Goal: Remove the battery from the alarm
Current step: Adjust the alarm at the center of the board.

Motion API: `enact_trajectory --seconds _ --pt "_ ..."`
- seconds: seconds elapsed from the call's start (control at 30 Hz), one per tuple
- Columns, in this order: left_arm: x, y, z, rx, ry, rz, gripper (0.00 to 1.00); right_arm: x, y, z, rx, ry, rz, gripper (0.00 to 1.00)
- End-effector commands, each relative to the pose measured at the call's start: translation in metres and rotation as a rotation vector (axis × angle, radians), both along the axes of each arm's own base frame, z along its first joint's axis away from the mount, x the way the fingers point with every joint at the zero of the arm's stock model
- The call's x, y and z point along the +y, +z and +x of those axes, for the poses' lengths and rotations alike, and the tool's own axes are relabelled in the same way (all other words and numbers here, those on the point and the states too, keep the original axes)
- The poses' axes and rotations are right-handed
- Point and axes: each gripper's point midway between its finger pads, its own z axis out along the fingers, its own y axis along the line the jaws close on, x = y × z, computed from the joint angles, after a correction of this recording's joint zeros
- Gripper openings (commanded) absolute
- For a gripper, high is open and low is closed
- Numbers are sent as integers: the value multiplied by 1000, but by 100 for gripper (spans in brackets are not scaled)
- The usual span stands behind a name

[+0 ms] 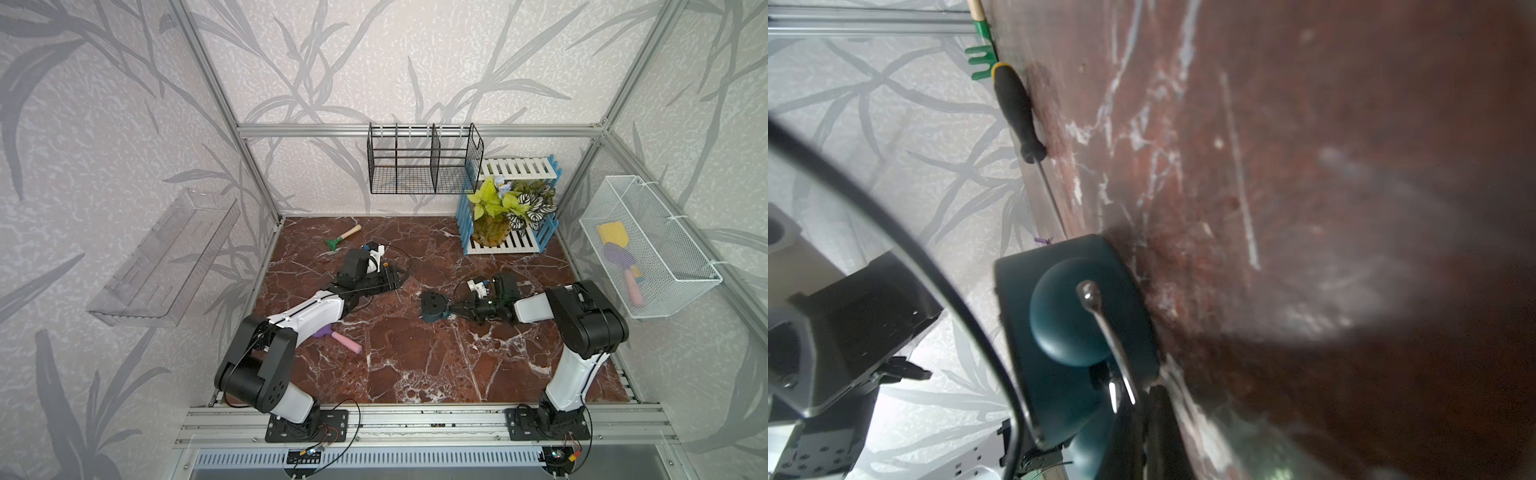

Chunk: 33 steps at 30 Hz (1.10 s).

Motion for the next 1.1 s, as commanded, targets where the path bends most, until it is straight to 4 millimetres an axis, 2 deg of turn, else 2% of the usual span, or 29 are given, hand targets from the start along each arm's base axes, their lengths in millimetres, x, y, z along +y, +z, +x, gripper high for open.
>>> enact_trajectory --seconds 0.0,0.1,0.17,0.23,0.33,0.4,0.5,0.63,0.83,0.93,1.07 --pt "6 18 5 -74 29 1 61 -1 5 1 -36 -6 -17 0" --pt "14 32 8 -140 66 21 61 -6 33 1 -113 -10 -47 0" --pt "21 42 9 -188 100 35 60 -16 53 -11 -142 6 -144 0" --pt "30 49 10 -239 142 46 60 -36 78 -25 -178 5 -307 0" --pt "48 58 11 -312 230 62 60 -76 110 -55 -202 -22 -562 0" --pt "61 60 11 -357 295 77 60 -104 124 -86 -179 -29 -733 0" --pt "75 57 10 -392 354 86 60 -130 127 -115 -143 -14 -923 0" --pt "82 51 10 -389 383 97 60 -145 117 -118 -86 -16 -1102 0" --pt "84 52 7 -384 356 119 61 -133 108 -98 -45 6 -1323 0" --pt "89 55 3 -391 362 127 61 -113 96 -87 -13 13 -1362 0" --pt "101 50 -4 -386 396 145 61 -70 75 -66 12 37 -1379 0"
